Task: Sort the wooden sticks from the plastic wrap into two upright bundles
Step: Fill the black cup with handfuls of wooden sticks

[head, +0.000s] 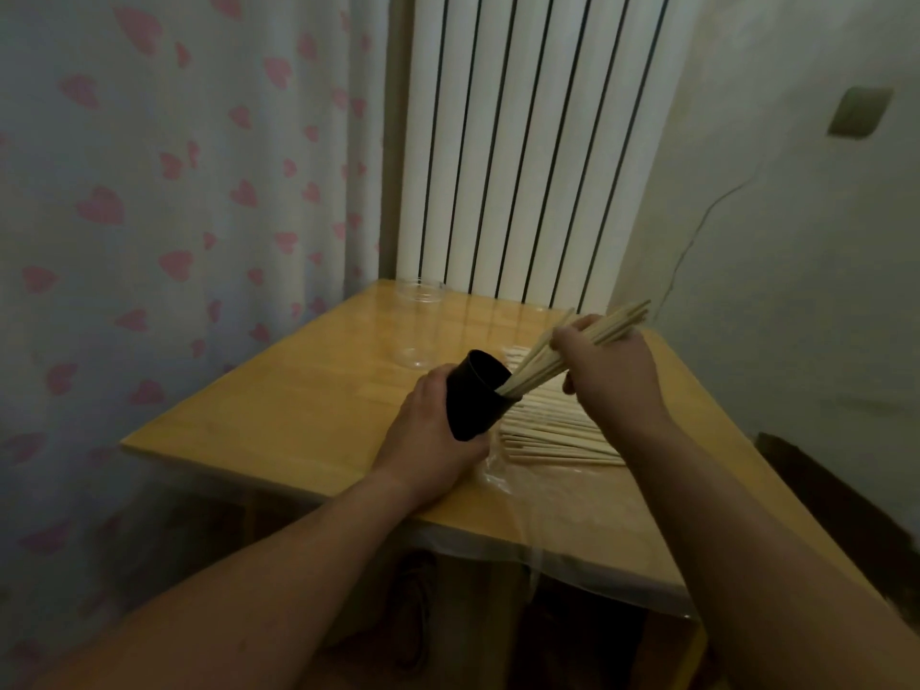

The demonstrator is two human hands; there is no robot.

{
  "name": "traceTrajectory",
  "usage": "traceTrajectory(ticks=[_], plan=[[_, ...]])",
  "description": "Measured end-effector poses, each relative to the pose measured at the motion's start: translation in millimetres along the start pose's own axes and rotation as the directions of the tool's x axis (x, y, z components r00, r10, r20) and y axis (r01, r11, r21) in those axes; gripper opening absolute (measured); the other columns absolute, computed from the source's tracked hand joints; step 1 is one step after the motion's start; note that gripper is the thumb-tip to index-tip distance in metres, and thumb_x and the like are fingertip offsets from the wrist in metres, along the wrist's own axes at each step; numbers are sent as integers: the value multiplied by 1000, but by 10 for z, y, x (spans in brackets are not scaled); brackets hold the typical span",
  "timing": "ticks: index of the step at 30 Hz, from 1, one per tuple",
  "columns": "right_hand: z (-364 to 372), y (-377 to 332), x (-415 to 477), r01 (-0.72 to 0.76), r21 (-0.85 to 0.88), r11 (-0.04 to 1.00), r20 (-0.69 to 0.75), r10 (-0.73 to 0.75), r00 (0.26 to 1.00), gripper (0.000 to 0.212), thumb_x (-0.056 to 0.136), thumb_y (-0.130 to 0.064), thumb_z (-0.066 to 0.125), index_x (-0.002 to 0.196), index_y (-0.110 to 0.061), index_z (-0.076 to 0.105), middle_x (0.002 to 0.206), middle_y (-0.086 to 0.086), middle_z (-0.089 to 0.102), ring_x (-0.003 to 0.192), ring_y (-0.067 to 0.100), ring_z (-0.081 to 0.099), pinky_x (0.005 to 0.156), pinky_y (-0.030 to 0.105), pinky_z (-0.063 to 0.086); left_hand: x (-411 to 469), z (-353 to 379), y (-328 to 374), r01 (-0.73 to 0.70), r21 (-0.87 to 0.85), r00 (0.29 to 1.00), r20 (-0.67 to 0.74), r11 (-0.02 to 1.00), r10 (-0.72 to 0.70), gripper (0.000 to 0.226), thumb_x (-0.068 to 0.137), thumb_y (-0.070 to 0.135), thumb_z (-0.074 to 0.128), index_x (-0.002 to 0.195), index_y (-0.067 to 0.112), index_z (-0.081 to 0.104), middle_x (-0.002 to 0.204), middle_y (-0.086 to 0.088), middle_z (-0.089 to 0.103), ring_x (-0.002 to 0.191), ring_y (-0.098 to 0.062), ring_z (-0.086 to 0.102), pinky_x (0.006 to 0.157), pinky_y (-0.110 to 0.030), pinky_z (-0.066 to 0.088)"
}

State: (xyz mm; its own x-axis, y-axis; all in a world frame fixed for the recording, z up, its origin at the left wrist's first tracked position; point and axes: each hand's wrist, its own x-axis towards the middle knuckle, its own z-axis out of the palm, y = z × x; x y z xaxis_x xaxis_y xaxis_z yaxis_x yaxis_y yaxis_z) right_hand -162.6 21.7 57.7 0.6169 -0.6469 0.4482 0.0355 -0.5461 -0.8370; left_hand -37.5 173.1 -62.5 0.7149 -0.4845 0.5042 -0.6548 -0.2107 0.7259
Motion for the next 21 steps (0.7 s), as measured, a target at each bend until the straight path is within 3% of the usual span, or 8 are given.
traceTrajectory(ticks=[2,5,9,11,17,19,21], plan=[[62,12,48,-16,-78,997,8,17,1000,17,91,-23,69,83,-8,73,78,17,71,66,25,67,64,46,57,0,3,-3,-3,5,1000,2,1000,3,84,78,43,83,148,39,37,137,15,49,123,-9,53,103,-40,53],[139,17,113,-36,-74,997,-42,33,999,16,90,-29,77,85,-16,69,83,6,73,79,22,71,72,40,57,3,3,-3,-2,7,1000,2,1000,2,85,77,42,83,148,37,37,137,15,49,123,-10,53,103,-39,53],[194,38,182,-31,-79,996,-147,19,989,40,88,-43,82,108,-16,61,89,-4,66,80,12,65,64,30,46,2,5,7,-8,12,1000,-3,1000,8,83,77,43,82,146,39,36,136,15,49,122,-9,53,102,-40,53],[176,43,200,-44,-84,996,-170,30,985,51,88,-45,82,121,-17,53,94,-7,59,82,10,59,68,31,43,3,9,9,-8,13,1000,-5,1000,8,82,77,44,81,145,40,36,135,15,49,122,-9,53,102,-40,54],[161,192,244,-58,-150,987,-99,43,994,72,92,-60,72,145,-20,44,133,6,57,118,23,57,93,39,49,-4,9,15,-15,26,1000,-10,1000,15,82,77,44,81,146,37,38,136,13,50,122,-11,53,103,-40,53],[166,213,273,-70,-69,995,-44,67,997,75,93,-53,74,152,-24,40,142,6,53,128,24,54,104,43,50,-6,8,16,-16,26,1000,-10,1000,16,82,77,44,82,147,37,38,136,13,51,122,-10,53,103,-40,53],[162,190,313,-160,118,980,38,157,987,77,91,-40,81,154,-29,38,141,7,52,126,26,58,106,46,51,-3,8,11,-15,22,1000,-7,1000,15,82,77,44,82,146,38,37,136,13,51,123,-10,54,103,-41,53]])
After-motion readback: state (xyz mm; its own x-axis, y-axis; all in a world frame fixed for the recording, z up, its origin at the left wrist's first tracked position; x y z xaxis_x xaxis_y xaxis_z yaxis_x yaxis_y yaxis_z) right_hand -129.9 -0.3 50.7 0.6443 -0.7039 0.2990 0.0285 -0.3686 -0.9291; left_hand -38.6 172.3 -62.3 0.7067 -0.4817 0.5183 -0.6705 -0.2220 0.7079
